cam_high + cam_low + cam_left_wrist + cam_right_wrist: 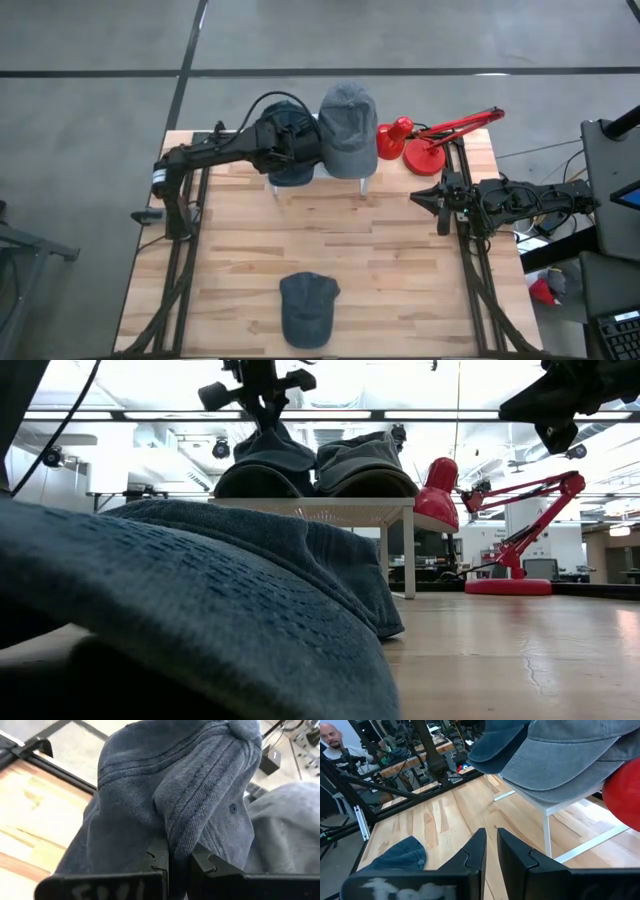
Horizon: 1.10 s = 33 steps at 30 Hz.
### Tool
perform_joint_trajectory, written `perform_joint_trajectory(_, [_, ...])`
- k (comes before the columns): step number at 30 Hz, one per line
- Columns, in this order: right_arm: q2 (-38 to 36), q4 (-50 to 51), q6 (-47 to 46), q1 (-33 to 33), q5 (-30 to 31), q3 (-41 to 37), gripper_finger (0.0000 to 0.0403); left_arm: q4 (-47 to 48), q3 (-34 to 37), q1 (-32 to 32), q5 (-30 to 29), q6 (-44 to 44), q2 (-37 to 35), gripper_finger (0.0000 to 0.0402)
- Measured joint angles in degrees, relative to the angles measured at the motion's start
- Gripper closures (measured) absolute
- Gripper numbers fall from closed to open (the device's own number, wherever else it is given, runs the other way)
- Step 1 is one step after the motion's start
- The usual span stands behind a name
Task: Pick & Place hat
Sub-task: Stack the left blue cap on the blue cap on the shelf
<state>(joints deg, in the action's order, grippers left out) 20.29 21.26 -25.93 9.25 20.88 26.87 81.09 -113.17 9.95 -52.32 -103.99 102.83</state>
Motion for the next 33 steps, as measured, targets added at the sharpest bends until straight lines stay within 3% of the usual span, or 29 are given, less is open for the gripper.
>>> perform_joint_trajectory(14, [0.0, 1.33, -0.42, -0.01, 0.0, 0.0, 0.0359, -8.89, 4.14, 0.55, 0.32, 5.86, 0.0, 0.0347])
perform_joint_trajectory(33, [0.0, 1.29, -0.47, 0.0, -0.02, 0.0, 0.0359, -9.12, 4.14, 0.45, 1.16, 8.33, -0.63, 0.0267])
